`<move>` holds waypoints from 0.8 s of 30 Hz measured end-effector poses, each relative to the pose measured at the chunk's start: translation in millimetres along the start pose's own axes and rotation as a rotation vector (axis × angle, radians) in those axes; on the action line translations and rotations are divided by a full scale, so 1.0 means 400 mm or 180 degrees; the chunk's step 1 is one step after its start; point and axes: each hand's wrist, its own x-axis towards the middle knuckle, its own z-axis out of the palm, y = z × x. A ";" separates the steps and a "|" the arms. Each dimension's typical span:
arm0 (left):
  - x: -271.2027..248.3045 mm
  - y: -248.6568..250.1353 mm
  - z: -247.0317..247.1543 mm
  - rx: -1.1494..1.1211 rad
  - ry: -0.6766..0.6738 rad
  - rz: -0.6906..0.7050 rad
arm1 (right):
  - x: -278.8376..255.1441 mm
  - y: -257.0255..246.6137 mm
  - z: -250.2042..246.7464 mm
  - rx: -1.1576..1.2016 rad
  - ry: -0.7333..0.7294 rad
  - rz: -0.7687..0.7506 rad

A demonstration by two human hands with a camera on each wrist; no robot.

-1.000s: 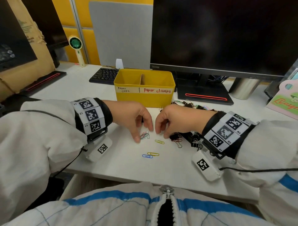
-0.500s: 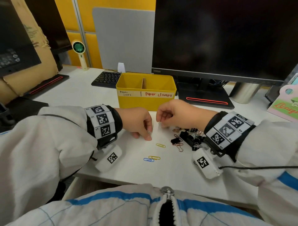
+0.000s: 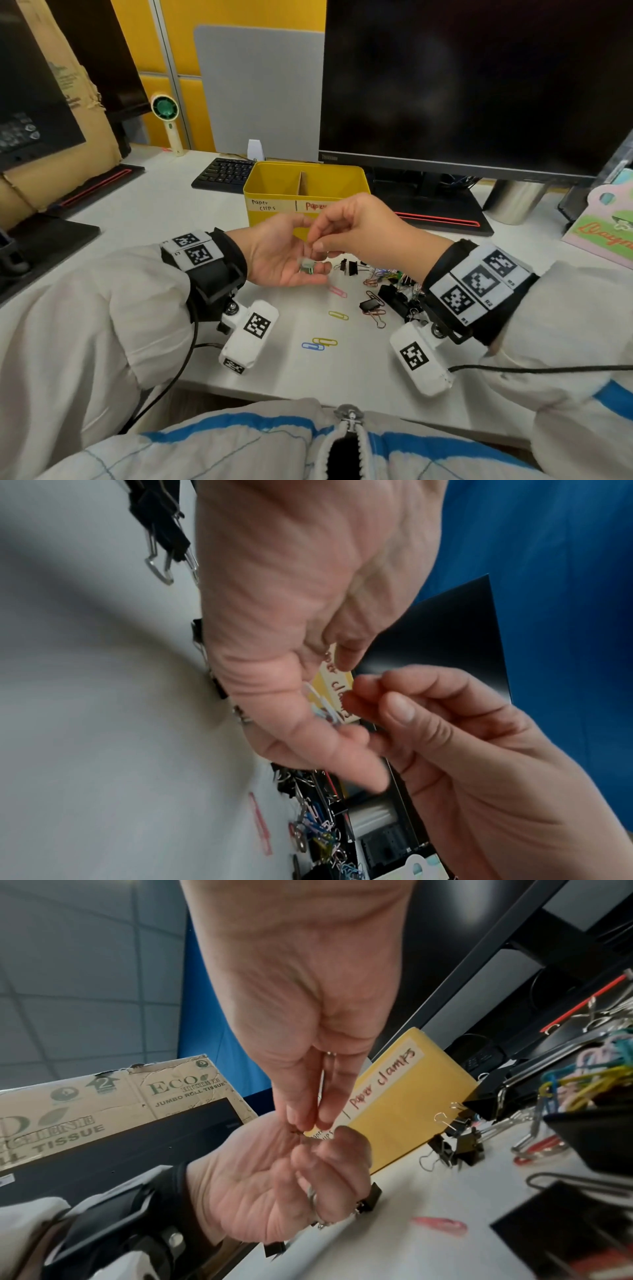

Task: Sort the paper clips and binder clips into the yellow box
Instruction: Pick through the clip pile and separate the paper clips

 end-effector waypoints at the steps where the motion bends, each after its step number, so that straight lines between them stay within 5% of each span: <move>1: -0.001 -0.002 0.004 0.0191 0.0033 -0.0080 | -0.003 0.003 -0.001 -0.0060 0.0055 -0.0016; 4: 0.008 -0.017 0.006 0.1481 0.0856 0.0210 | -0.017 0.022 -0.014 -0.0486 0.0211 0.0187; 6: 0.003 -0.030 0.007 0.2714 0.1189 0.0694 | -0.033 0.031 -0.011 -0.0861 -0.0177 0.0552; 11: -0.060 -0.051 0.035 0.4360 0.0288 0.0937 | -0.061 0.040 0.034 -0.1511 -0.0627 0.0787; 15: -0.065 -0.075 0.073 0.5577 0.0591 0.0980 | -0.062 0.036 0.051 -0.1789 -0.0828 0.0729; 19: -0.034 -0.082 0.075 0.5578 0.0841 0.1433 | -0.054 0.041 0.047 -0.1587 -0.0645 0.0882; 24: 0.013 -0.085 0.060 0.5123 0.1237 0.1429 | -0.045 0.065 0.046 -0.1225 -0.0410 0.1113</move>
